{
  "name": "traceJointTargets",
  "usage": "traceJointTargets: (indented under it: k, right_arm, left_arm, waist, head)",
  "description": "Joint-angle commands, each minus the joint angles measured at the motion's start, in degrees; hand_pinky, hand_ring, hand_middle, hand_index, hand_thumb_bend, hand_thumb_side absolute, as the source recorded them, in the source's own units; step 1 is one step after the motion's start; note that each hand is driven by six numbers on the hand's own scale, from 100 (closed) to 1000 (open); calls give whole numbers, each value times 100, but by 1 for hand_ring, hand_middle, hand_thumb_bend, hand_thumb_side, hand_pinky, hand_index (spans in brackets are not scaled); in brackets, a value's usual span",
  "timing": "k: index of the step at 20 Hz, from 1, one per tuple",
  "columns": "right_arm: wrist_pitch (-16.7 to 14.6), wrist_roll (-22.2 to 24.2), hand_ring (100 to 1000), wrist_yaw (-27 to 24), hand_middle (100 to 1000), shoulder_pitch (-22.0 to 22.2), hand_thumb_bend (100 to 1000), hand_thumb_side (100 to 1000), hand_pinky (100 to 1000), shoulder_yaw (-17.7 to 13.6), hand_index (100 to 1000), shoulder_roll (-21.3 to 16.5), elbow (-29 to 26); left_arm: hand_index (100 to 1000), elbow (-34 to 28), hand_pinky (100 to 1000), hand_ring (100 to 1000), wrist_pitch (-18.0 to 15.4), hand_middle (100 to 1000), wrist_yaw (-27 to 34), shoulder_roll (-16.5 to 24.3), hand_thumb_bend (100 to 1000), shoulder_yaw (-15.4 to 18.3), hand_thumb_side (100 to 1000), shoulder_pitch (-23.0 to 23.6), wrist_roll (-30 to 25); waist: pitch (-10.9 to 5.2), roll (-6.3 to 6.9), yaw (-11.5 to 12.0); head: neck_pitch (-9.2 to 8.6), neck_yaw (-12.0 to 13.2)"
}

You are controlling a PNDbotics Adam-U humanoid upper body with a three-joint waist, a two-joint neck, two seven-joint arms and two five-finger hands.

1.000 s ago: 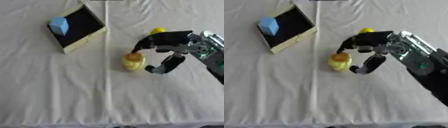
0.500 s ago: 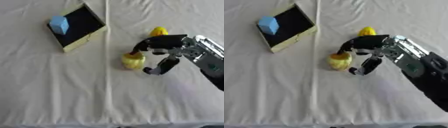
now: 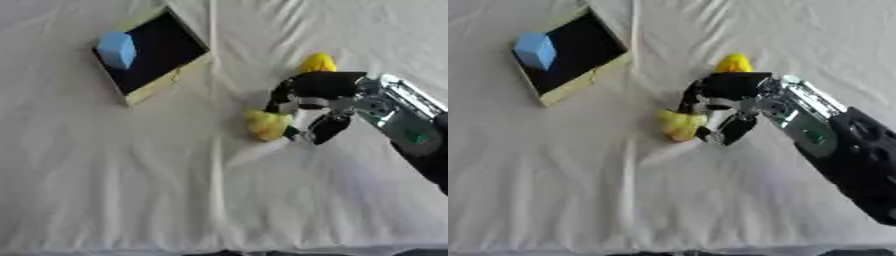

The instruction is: Pick up objects on the table and place them in the box.

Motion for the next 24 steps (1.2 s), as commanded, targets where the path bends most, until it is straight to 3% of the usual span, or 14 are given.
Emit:
traceJointTargets:
  k: [1,4,10,15,18,22,24]
  right_arm:
    - [251,-531,724,-63,492,-60,100,100,832,-57,606,-77,-45]
    - [518,-963,701,-194,467,-58,100,100,824,-91,581,-100,-142]
    - [702,-1141,682,-407,458,-144,100,100,818,-290,573,-233,-695]
    - [678,-1164,677,-623,463,-722,100,100,823,-428,577,-184,-985]
    - [519,-1045,677,-698,462,-1348,100,100,824,-392,576,130,-616]
    - [48,-896,686,-618,465,-2142,100,100,829,-406,580,877,599]
    - [-208,-947,686,-476,465,-2320,100,100,829,-468,580,1105,1107]
  left_arm:
    - [892,-111,791,760,-1,692,27,58,163,19,437,-46,-33]
    - [892,-111,791,760,4,692,23,56,163,18,437,-45,-43]
    - [891,-111,791,760,13,692,11,69,162,19,436,-39,-67]
    - [891,-111,791,760,8,692,2,82,164,11,432,-53,-65]
    - [891,-111,792,760,-10,693,3,81,167,-14,429,-92,-84]
    - [890,-111,792,761,-35,693,20,75,171,-58,425,-159,-119]
    - [890,-111,792,761,-43,693,28,71,171,-65,425,-175,-128]
  waist:
    - [-98,5,4]
    - [-108,5,-3]
    - [-133,5,-30]
    - [-163,-6,-26]
    - [-180,-7,14]
    - [-185,-5,101]
    - [-181,-4,117]
  head:
    - [-45,-20]
    - [-47,-18]
    - [-38,-5]
    - [-26,-33]
    - [-27,-74]
    - [-21,-178]
    - [-25,-200]
